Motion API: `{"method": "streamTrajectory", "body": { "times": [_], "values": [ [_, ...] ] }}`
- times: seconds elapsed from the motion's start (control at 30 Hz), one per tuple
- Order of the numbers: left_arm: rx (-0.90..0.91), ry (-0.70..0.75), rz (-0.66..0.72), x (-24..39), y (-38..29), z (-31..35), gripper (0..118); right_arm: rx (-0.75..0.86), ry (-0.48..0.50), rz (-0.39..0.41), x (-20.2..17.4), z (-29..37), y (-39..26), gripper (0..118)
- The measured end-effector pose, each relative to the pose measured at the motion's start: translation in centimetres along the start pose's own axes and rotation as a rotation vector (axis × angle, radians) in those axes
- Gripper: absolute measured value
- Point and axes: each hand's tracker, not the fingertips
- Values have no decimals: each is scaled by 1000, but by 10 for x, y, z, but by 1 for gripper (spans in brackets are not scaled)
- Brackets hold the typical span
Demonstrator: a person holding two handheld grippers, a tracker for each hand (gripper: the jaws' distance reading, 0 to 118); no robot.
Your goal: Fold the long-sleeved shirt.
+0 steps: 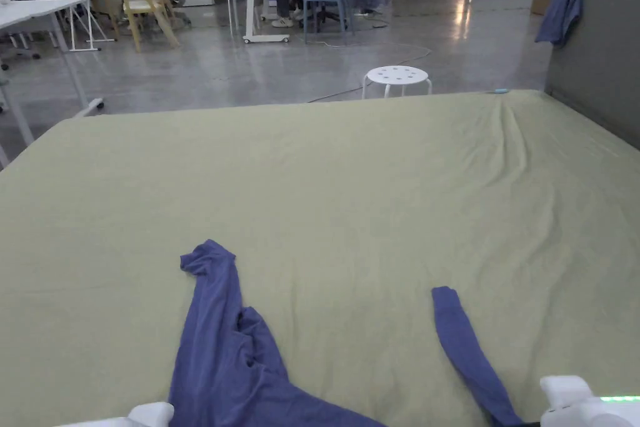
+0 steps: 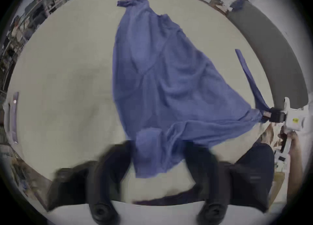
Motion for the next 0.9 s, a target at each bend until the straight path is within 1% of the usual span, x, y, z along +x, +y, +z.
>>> {"method": "streamTrajectory", "body": {
  "times": [0.03, 0.07, 0.1, 0.17, 0.2, 0.23, 0.27, 0.3, 0.33, 0.37, 0.4, 0.43, 0.47, 0.5, 0.53, 0.6, 0.63, 0.67, 0.7, 0.73, 0.77, 0.8, 0.83, 0.9],
  "values": [
    [79, 19, -21, -1, -4, 18, 117, 109, -22, 0, 2, 21, -2, 86],
    [201, 30, -19, -4, -13, 36, 118, 196, 6, -6, 7, 40, -5, 86],
    [337, 37, -11, -7, -22, 58, 118, 242, 50, -13, 10, 60, -7, 86],
    [463, -43, -48, -11, -37, 81, 118, 248, 120, -37, 14, 86, -9, 88],
    [461, -56, -32, -11, -44, 88, 118, 242, 143, -54, 16, 97, -12, 90],
    [421, -43, -13, -10, -50, 92, 118, 243, 154, -58, 15, 106, -15, 91],
    [338, -33, 17, -9, -54, 93, 114, 250, 157, -57, 12, 111, -19, 91],
    [227, -6, 54, -7, -57, 90, 92, 257, 148, -64, 7, 114, -23, 91],
    [191, -3, 102, -7, -66, 85, 24, 253, 142, -69, 0, 117, -26, 81],
    [217, -47, 113, -8, -73, 83, 24, 228, 132, -67, -6, 118, -29, 74],
    [216, -79, 117, -5, -77, 78, 5, 213, 119, -59, -13, 118, -34, 65],
    [207, -75, 124, -3, -78, 75, 0, 216, 111, -49, -20, 117, -37, 40],
    [181, -82, 123, -2, -76, 72, 0, 209, 111, -44, -29, 113, -38, 1],
    [169, -111, 105, -2, -74, 69, 0, 195, 103, -40, -33, 108, -42, 0],
    [180, -118, 104, -3, -65, 69, 0, 199, 137, -41, -37, 104, -42, 0],
    [240, -117, 117, -7, -37, 70, 0, 170, 229, -74, -38, 97, -38, 0],
    [273, -122, 130, -12, -16, 69, 2, 161, 251, -92, -40, 93, -37, 0],
    [300, -105, 148, -16, 6, 67, 23, 160, 251, -97, -41, 88, -35, 0],
    [325, -95, 164, -22, 31, 62, 65, 160, 243, -95, -44, 85, -33, 0],
    [321, -64, 172, -27, 58, 53, 116, 159, 236, -93, -42, 85, -29, 0],
    [313, -52, 189, -32, 84, 41, 118, 158, 226, -92, -43, 81, -28, 0],
    [319, -54, 187, -36, 109, 26, 117, 157, 220, -96, -42, 77, -28, 0],
    [335, -31, 213, -42, 135, 14, 118, 154, 215, -106, -41, 72, -27, 0],
    [290, -6, 254, -45, 181, -14, 118, 123, 215, -148, -33, 66, -25, 0]
  ]
}}
